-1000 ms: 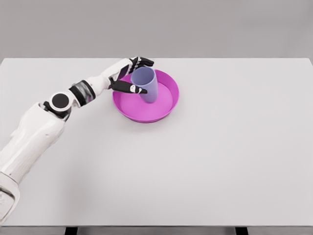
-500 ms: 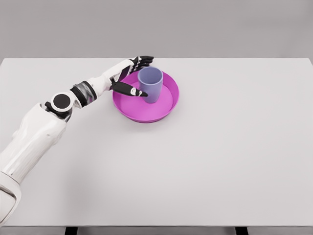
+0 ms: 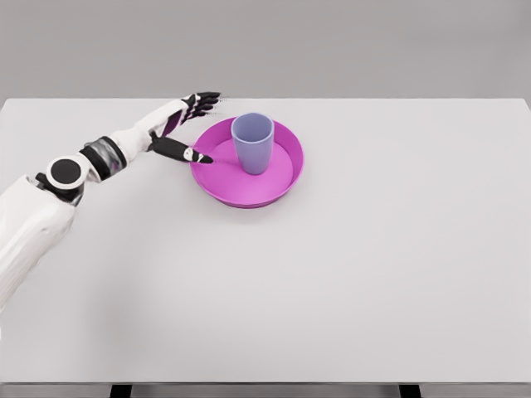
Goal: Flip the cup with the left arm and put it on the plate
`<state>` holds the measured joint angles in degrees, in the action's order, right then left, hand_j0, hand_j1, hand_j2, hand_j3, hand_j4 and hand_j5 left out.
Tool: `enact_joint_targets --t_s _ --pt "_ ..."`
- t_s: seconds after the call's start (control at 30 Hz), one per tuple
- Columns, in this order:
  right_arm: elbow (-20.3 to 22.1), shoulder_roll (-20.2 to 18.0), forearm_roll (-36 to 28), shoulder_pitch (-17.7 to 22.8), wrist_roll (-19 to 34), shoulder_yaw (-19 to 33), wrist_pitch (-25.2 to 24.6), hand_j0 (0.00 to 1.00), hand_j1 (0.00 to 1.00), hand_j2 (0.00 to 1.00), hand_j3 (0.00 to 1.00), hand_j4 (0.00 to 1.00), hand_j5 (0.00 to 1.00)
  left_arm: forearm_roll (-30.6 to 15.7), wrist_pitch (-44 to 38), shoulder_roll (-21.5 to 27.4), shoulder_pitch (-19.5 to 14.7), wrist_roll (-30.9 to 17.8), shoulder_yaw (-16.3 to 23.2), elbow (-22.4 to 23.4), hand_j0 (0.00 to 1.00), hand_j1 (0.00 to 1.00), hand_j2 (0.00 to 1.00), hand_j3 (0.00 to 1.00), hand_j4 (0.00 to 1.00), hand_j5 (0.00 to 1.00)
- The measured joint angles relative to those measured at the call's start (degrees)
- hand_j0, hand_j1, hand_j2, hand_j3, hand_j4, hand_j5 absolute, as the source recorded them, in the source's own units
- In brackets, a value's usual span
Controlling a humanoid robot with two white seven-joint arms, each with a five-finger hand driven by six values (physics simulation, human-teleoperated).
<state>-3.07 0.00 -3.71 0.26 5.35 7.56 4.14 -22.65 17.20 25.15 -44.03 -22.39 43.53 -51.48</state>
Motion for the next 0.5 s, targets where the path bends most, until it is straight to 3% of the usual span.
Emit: enact_joint_targets --t_s 0.07,0.17,0.33,0.5 --pt "0.0 0.0 0.01 0.0 0.0 0.0 0.0 1.0 1.0 1.0 1.0 1.0 1.0 -0.17 0.24 2.56 0.09 0.03 -0.28 0.02 1.0 1.0 1.0 1.0 1.0 1.0" --pt "0.0 0.0 0.0 0.0 0.0 0.0 -0.01 1.0 1.0 1.0 1.0 1.0 1.0 -0.09 1.42 7.34 3.16 0.03 -2.1 -0.63 1.0 1.0 1.0 1.0 1.0 1.0" --pt "0.0 0.0 -0.02 0.0 0.0 0.0 -0.01 1.0 1.0 1.0 1.0 1.0 1.0 -0.01 12.52 16.47 5.89 -0.15 -3.63 -3.73 1.0 1.0 1.0 1.0 1.0 1.0" --pt "0.0 0.0 -0.03 0.0 0.0 0.0 -0.01 1.0 1.0 1.0 1.0 1.0 1.0 0.25 16.86 20.01 7.12 -0.2 -3.86 -7.63 1.0 1.0 1.0 1.0 1.0 1.0"
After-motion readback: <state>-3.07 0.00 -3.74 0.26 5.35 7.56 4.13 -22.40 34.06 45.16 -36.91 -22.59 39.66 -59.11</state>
